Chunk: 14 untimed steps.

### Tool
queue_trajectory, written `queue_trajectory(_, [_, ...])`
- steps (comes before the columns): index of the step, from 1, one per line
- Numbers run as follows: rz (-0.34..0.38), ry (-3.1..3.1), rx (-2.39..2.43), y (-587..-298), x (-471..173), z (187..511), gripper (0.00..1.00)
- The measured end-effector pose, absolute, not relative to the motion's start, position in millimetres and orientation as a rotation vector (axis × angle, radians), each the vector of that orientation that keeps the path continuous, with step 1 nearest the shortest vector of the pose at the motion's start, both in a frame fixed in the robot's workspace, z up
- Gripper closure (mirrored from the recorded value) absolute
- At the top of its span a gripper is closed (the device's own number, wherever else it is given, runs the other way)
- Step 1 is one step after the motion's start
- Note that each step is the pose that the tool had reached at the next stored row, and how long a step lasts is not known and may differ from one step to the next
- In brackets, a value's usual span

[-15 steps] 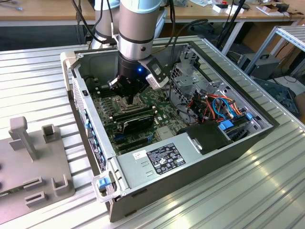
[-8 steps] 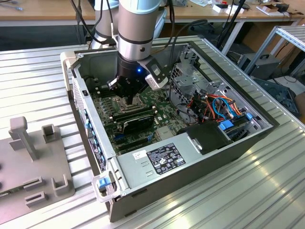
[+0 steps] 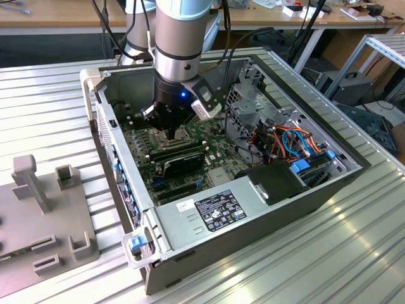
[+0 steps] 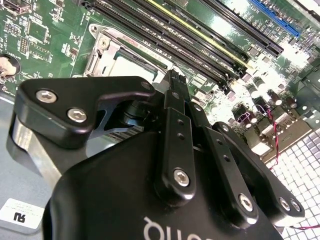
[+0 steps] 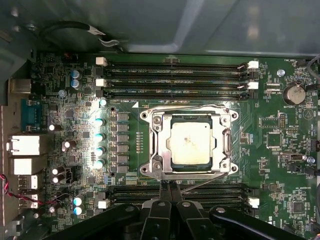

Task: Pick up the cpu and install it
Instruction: 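Install the second cpu locking lever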

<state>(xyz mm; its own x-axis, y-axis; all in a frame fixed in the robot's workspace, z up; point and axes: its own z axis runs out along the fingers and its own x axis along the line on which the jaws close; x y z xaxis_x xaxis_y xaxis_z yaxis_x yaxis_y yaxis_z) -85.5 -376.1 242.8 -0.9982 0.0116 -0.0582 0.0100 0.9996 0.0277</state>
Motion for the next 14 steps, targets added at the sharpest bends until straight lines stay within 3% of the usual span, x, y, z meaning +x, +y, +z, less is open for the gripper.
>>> queue_trajectory(14, [0.045, 3.082, 0.017, -376.1, -89.4, 238.9, 0.89])
